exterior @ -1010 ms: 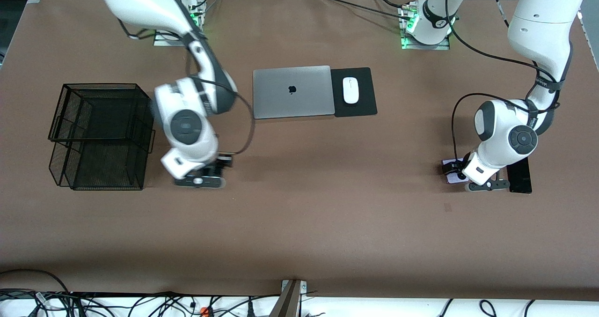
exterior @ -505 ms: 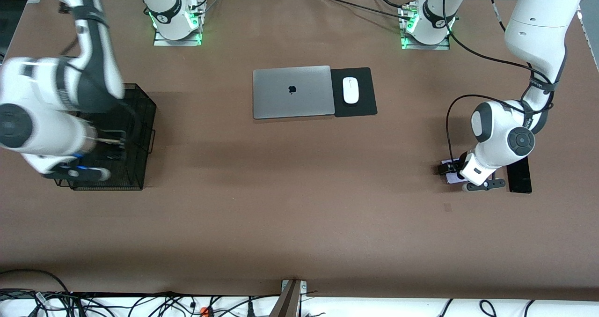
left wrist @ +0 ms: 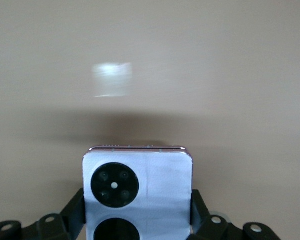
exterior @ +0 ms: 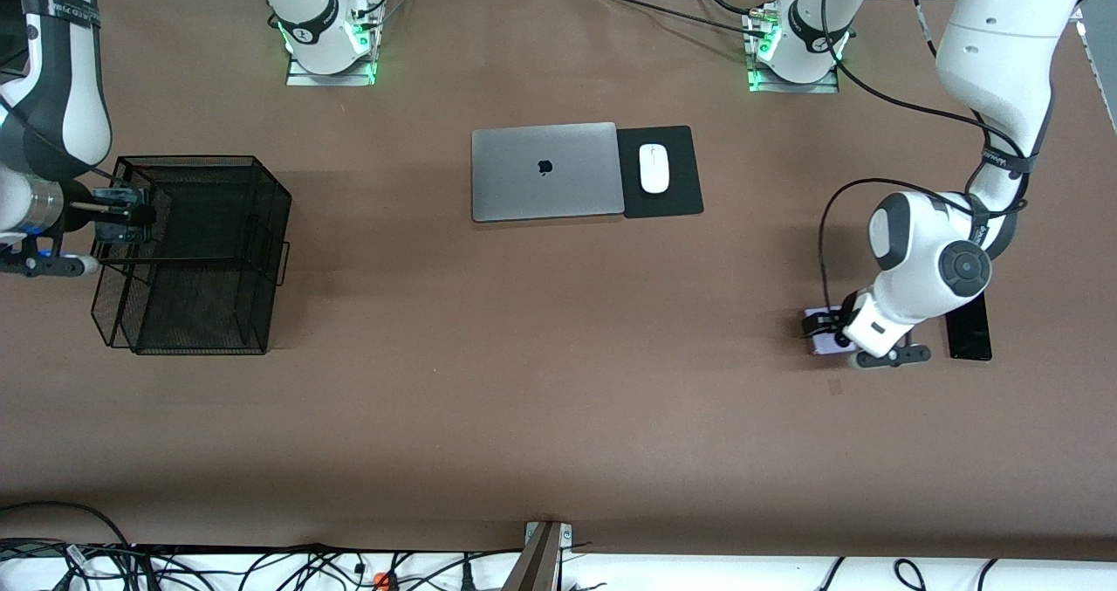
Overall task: Place phones with both arms
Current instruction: 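Drop the black flip phone into the mesh organizer with the right gripper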
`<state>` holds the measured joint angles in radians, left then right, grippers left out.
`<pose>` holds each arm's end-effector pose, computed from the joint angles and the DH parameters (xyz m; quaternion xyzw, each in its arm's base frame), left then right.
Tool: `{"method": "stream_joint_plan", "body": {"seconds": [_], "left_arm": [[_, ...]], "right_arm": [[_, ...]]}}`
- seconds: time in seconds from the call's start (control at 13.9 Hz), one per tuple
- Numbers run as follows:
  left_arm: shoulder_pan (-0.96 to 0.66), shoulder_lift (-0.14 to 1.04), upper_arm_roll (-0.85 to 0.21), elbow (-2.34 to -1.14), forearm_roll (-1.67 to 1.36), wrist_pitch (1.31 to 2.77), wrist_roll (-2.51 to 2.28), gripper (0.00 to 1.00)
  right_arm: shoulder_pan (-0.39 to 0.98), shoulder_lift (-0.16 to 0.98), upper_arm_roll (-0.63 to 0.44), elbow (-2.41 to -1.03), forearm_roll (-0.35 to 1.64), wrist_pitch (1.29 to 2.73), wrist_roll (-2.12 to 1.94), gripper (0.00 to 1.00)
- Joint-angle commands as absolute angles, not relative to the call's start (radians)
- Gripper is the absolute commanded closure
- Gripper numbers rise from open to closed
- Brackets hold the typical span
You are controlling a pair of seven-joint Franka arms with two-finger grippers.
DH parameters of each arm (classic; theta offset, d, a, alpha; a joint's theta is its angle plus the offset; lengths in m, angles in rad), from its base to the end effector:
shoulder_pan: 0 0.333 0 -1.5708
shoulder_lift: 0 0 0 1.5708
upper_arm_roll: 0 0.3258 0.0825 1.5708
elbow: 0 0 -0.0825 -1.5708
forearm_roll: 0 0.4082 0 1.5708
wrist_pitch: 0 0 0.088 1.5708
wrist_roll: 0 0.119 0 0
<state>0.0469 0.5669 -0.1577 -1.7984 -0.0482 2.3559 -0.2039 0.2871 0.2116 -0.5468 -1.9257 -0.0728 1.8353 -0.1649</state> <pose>0.6735 -0.0695 0.2146 0.9954 0.0755 -0.0111 0.0582 0.5669 -0.1481 0.3634 0.9862 -0.0351 -0.1511 0.0577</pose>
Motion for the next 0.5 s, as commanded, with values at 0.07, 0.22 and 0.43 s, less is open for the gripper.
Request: {"method": "stream_joint_plan", "body": {"seconds": [0.07,0.22,0.43], "left_arm": [[-0.084,0.609,-0.258,-1.499,-0.067,2.131,-0.489,1.00],[-0.229,0.693,-0.258,-1.395,-0.072,2.134,-0.650,1.00],[-0.395,0.866,-0.247,-1.185,-0.066,2.189,-0.779,1.00]], "right_arm": [[0.301,0.103,-0.590,-2.184,-0.072,2.041,-0.181,0.78],[0.301,0.109,-0.591,-2.221,-0.072,2.135,-0.195,0.74],[0.302,0.104,-0.591,-2.197,-0.071,2.128,-0.195,0.00]]}}
